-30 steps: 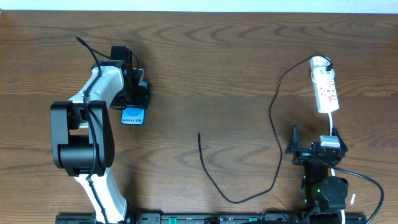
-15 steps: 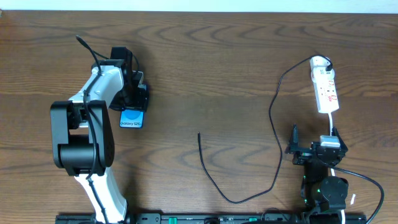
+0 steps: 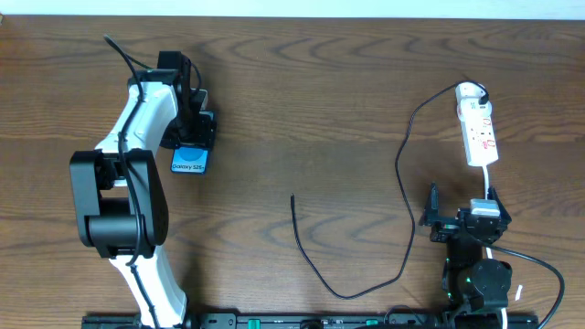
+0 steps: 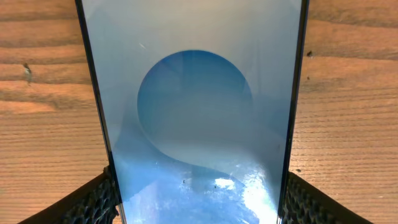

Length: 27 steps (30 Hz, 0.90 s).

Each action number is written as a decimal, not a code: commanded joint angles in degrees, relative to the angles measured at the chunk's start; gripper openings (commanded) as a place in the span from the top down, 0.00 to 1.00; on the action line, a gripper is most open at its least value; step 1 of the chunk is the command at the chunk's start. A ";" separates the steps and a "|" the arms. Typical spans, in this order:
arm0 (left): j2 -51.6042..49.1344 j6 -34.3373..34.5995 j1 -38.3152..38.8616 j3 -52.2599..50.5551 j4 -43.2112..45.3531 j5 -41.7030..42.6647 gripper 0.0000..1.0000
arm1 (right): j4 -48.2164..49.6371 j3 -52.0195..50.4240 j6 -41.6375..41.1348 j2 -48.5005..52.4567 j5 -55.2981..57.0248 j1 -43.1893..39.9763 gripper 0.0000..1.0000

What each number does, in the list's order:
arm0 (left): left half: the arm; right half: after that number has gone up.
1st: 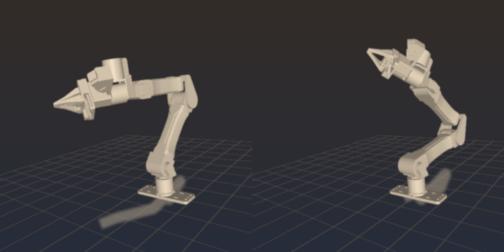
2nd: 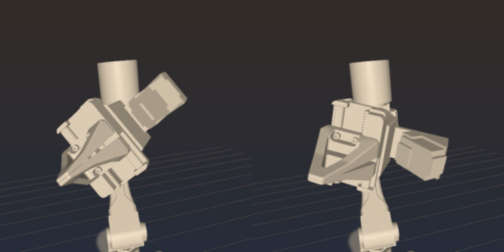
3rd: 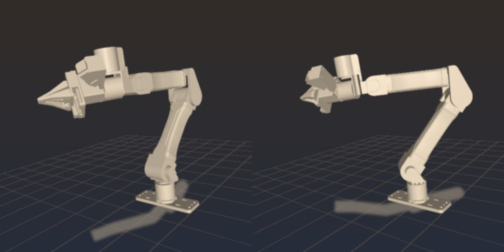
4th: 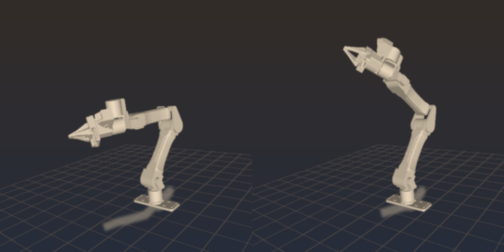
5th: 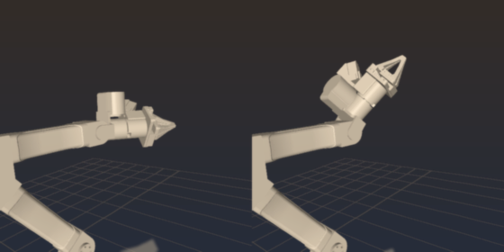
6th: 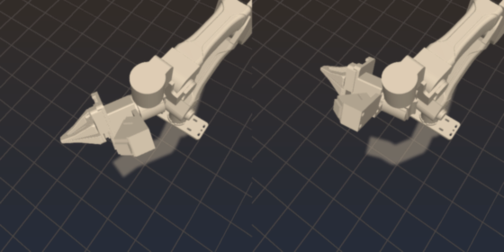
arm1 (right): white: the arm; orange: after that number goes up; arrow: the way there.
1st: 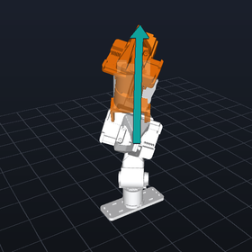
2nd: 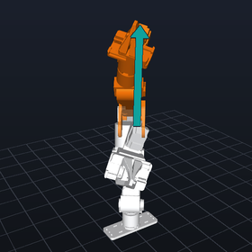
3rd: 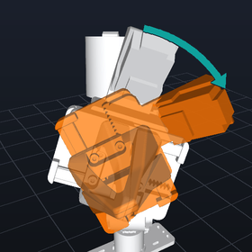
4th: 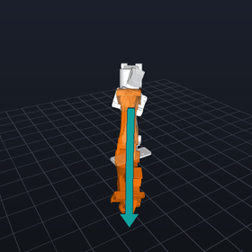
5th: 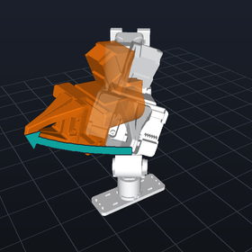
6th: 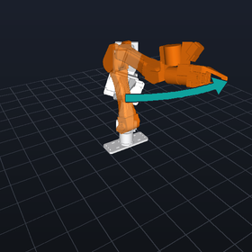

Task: Plug charger to phone and switch on socket

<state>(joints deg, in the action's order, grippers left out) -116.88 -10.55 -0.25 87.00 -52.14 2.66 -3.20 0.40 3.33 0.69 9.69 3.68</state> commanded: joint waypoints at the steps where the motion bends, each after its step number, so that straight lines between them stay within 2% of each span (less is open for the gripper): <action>1: -0.22 0.09 -0.04 1.62 -0.68 -0.09 0.93 | -0.24 -0.09 -0.72 -0.42 0.24 0.39 0.01; 27: -0.37 0.74 -0.04 -3.15 1.90 1.44 0.93 | -0.24 -0.09 -0.72 -0.42 0.24 0.39 0.01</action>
<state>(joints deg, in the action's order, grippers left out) -116.92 -10.46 -0.25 84.33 -50.57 3.40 -3.20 0.40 3.33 0.69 9.69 3.68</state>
